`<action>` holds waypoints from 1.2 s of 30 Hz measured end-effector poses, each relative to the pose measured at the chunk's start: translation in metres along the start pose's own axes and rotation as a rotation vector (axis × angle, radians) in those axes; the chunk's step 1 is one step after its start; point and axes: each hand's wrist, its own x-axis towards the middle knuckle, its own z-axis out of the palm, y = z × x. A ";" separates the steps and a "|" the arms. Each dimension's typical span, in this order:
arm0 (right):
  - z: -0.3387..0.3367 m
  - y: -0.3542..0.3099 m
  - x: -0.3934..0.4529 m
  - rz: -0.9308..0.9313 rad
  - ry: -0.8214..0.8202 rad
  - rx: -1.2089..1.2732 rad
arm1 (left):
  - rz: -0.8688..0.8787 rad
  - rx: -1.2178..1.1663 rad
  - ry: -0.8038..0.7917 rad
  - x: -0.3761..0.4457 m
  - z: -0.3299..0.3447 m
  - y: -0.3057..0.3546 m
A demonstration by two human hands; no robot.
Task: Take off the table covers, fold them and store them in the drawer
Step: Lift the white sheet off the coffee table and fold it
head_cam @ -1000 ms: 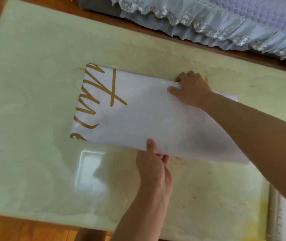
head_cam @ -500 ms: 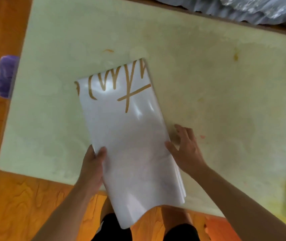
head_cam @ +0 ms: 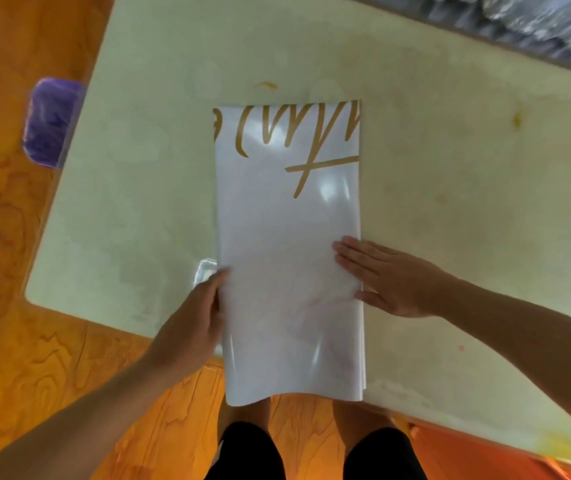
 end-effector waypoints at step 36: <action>-0.008 0.000 -0.007 -0.015 -0.060 -0.124 | 0.979 0.962 -0.174 0.082 -0.016 -0.035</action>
